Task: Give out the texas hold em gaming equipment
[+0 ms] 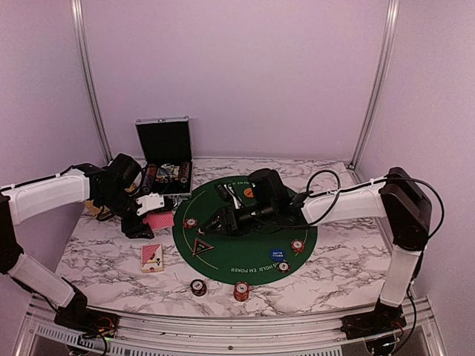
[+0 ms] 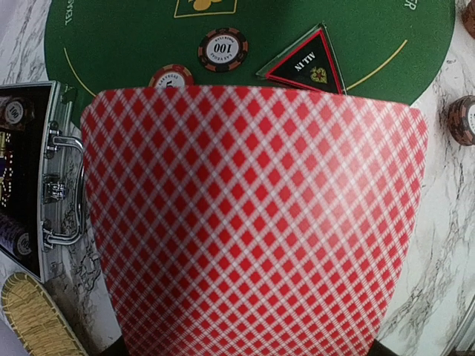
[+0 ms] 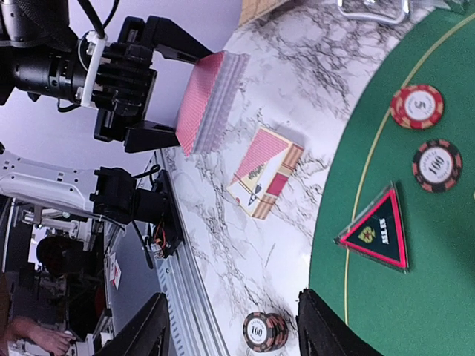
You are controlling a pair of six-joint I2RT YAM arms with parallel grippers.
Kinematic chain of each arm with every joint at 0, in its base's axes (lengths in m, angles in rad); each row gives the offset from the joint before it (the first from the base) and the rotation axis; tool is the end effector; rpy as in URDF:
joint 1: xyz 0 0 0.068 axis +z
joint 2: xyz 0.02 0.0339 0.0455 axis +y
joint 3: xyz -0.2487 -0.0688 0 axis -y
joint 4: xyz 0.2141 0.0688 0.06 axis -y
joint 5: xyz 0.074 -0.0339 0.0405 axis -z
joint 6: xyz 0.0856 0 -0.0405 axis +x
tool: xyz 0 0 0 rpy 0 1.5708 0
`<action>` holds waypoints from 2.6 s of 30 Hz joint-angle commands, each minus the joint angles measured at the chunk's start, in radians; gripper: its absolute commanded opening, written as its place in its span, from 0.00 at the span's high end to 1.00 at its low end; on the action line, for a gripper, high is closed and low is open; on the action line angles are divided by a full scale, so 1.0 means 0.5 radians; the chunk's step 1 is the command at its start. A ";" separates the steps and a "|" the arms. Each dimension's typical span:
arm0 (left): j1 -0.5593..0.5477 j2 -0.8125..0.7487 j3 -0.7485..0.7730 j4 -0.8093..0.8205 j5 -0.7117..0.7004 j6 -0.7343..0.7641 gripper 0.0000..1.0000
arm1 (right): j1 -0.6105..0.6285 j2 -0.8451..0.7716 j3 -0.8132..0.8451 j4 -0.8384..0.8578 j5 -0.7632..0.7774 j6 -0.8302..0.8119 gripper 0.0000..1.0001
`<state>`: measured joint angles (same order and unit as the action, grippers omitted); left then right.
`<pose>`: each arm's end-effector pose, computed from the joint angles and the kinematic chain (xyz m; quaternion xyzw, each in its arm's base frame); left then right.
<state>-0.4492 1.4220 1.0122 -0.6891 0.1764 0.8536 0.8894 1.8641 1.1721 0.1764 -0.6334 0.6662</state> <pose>0.2415 -0.1331 0.1882 0.6036 0.7577 -0.0371 0.2453 0.2248 0.3577 0.1907 -0.2473 0.7985 0.5274 0.1520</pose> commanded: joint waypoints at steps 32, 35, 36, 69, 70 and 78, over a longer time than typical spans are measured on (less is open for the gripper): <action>-0.180 0.037 0.251 -0.118 0.096 -0.163 0.87 | 0.001 0.726 0.573 1.138 -0.472 0.947 0.33; -0.187 0.053 0.258 -0.117 0.092 -0.164 0.87 | 0.015 0.759 0.617 1.139 -0.479 0.956 0.33; -0.188 0.053 0.262 -0.117 0.091 -0.164 0.87 | 0.018 0.769 0.635 1.134 -0.482 0.959 0.33; -0.346 0.120 0.368 -0.210 -0.106 -0.060 0.01 | 0.047 0.920 0.752 1.241 -0.499 1.152 1.00; -0.379 0.136 0.387 -0.208 -0.178 -0.034 0.01 | 0.045 0.918 0.758 1.230 -0.500 1.155 1.00; -0.439 0.268 0.537 -0.263 -0.222 0.069 0.01 | 0.050 0.857 0.740 1.199 -0.487 1.150 1.00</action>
<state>-0.6601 1.5410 1.2629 -0.7635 0.0784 0.8391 0.9062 2.3295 1.5269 0.7609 -0.8810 1.2484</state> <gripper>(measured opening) 0.988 0.150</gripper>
